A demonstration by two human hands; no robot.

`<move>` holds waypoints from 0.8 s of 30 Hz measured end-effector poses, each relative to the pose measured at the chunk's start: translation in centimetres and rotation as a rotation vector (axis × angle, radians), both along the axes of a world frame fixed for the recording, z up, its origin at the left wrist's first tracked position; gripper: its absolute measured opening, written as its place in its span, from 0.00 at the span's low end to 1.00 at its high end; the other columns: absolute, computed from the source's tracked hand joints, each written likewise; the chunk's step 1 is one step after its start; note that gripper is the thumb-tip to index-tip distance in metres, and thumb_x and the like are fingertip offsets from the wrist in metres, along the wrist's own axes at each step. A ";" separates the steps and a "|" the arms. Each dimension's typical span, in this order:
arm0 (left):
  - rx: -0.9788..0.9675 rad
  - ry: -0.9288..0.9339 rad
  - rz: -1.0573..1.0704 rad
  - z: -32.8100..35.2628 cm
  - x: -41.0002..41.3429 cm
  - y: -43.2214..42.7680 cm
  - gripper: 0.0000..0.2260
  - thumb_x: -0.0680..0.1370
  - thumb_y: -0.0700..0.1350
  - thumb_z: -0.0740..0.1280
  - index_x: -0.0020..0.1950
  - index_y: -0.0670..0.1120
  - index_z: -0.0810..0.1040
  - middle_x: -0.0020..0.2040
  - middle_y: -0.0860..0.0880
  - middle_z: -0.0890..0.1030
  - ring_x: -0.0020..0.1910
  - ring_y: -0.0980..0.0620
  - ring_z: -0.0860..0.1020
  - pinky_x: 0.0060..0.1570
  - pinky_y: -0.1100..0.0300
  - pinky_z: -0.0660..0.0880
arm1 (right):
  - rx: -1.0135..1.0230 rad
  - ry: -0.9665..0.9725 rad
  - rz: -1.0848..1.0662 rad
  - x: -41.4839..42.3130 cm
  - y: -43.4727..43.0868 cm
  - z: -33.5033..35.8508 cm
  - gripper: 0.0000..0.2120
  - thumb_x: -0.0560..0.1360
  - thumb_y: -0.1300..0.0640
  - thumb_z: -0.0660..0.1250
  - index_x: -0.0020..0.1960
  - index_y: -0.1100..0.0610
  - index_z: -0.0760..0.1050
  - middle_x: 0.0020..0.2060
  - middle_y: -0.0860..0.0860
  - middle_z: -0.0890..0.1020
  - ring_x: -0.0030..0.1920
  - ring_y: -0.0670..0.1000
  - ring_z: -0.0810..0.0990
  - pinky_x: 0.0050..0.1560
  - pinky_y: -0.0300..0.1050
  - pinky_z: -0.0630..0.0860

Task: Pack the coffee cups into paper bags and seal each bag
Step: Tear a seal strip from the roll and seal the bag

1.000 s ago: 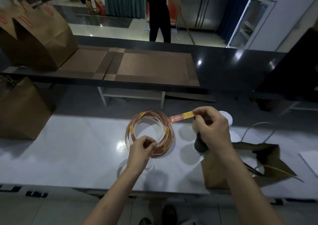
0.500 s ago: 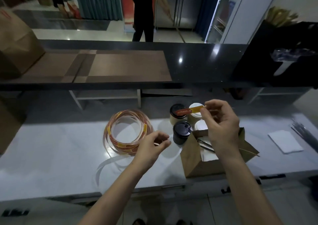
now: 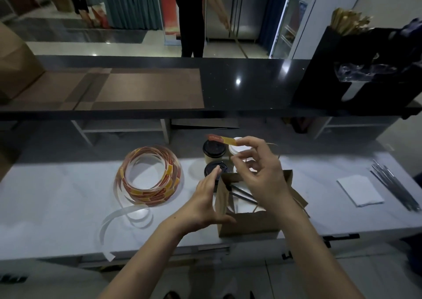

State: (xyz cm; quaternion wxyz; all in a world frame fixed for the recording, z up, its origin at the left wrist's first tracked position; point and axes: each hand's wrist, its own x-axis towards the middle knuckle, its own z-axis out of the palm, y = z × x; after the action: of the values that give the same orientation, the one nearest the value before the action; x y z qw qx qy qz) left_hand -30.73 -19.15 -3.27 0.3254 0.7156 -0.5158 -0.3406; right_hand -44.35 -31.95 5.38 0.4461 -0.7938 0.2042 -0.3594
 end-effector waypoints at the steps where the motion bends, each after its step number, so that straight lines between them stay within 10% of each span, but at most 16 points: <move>1: -0.002 0.001 0.015 -0.1 -0.1 -0.1 0.59 0.70 0.56 0.82 0.84 0.59 0.40 0.83 0.61 0.46 0.82 0.60 0.47 0.81 0.56 0.54 | -0.035 0.021 0.035 -0.2 -0.2 -0.2 0.19 0.79 0.66 0.72 0.67 0.53 0.74 0.52 0.44 0.83 0.54 0.48 0.85 0.50 0.42 0.82; 10: -0.020 -0.005 0.143 -1.9 -0.3 -0.8 0.50 0.72 0.57 0.80 0.83 0.64 0.49 0.82 0.59 0.57 0.79 0.59 0.57 0.77 0.59 0.59 | -0.218 0.385 0.334 -2.1 -2.7 -1.7 0.36 0.77 0.60 0.74 0.78 0.41 0.62 0.78 0.37 0.63 0.69 0.40 0.76 0.67 0.44 0.78; 24: 0.015 -0.023 0.203 -2.2 -0.6 -1.6 0.29 0.77 0.54 0.76 0.72 0.65 0.65 0.74 0.60 0.68 0.69 0.63 0.65 0.65 0.69 0.61 | -0.413 0.639 0.388 -3.0 -4.8 -4.4 0.53 0.74 0.51 0.79 0.81 0.31 0.44 0.82 0.31 0.45 0.76 0.51 0.67 0.75 0.54 0.68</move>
State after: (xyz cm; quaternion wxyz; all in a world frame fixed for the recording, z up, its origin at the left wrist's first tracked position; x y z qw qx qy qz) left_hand -31.36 -20.72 -5.47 0.3468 0.7704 -0.4419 -0.3016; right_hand -47.38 -36.78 0.94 0.2516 -0.9616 0.1027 -0.0380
